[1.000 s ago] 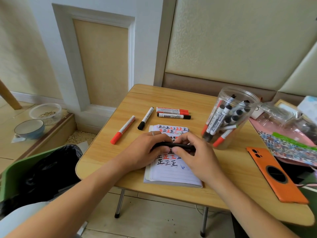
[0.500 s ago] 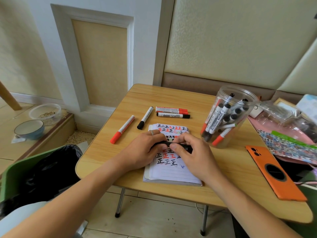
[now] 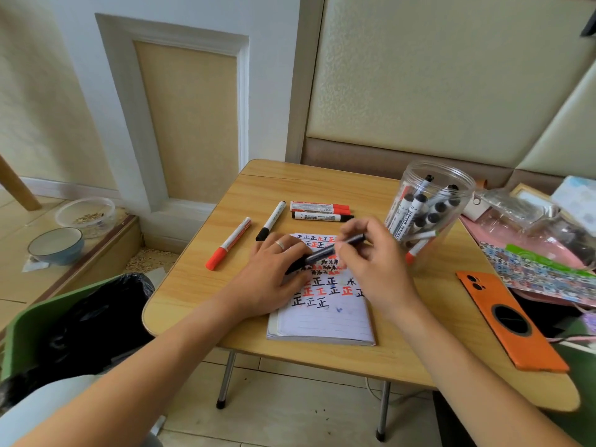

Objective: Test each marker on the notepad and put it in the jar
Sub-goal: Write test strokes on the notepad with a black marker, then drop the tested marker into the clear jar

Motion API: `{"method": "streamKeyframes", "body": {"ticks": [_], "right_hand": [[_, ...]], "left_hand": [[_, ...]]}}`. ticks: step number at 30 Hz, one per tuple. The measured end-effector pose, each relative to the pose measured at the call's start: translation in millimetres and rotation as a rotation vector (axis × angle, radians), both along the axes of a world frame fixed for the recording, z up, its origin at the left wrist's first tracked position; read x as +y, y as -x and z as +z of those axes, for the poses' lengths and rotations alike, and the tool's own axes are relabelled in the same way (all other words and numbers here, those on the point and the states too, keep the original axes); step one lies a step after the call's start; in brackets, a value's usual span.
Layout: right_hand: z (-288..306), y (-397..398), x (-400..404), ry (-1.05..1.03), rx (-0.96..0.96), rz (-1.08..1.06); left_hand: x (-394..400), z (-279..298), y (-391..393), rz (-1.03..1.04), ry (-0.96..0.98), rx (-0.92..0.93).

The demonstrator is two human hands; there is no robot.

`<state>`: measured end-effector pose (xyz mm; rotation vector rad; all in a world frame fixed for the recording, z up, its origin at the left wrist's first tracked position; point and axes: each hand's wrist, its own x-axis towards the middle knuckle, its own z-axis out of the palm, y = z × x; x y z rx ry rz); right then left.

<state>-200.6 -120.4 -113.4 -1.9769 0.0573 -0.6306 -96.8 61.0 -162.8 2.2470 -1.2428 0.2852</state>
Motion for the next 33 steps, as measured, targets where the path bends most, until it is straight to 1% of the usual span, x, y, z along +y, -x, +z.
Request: {"method": "streamKeyframes", "body": {"ticks": [2,6,8,11,12,13,15,19,22,25,29,33], "right_hand": [[19.0,0.4,-4.9,-0.043,-0.073,-0.024],[60.3,4.7,-22.7,0.061,-0.302,-0.199],[82.8,8.8,-36.1,0.141,-0.429,-0.324],[118.4,16.8,-61.7,0.243,-0.663,-0.567],[128.6,18.8,-70.0,0.269,-0.709,-0.633],[136.8,19.9,-77.2,0.303,-0.713,-0.675],[143.8,17.0,-88.6,0.408,-0.591,-0.69],[132.1,1.2,-93.4,0.556,-0.213,-0.566],[119.2,-7.3,-94.3,0.644,0.06,-0.56],[113.8,-10.7,-94.2,0.737,0.271,-0.516],[112.6,-11.0,-81.9,0.896,0.463,-0.43],[107.9,-9.7,-83.0,0.984,0.453,-0.453]], "left_hand": [[-0.7,-0.6,0.7,0.014,-0.008,0.022],[0.9,0.8,0.8,0.021,-0.04,0.073],[1.3,1.5,0.8,0.023,-0.062,0.075],[1.2,2.3,2.2,0.028,-0.091,0.087],[1.0,2.5,2.7,0.029,-0.097,0.088],[0.7,2.2,2.6,0.03,-0.102,0.084],[-0.1,1.3,2.0,0.034,-0.107,0.07],[0.5,0.2,1.6,0.02,-0.101,0.067],[0.2,1.2,0.8,-0.007,-0.121,0.066],[-1.1,0.7,-1.8,-0.009,-0.167,0.083],[-0.7,0.8,-1.9,0.001,-0.165,0.096],[-1.6,1.2,-0.8,0.012,-0.159,0.108]]}}
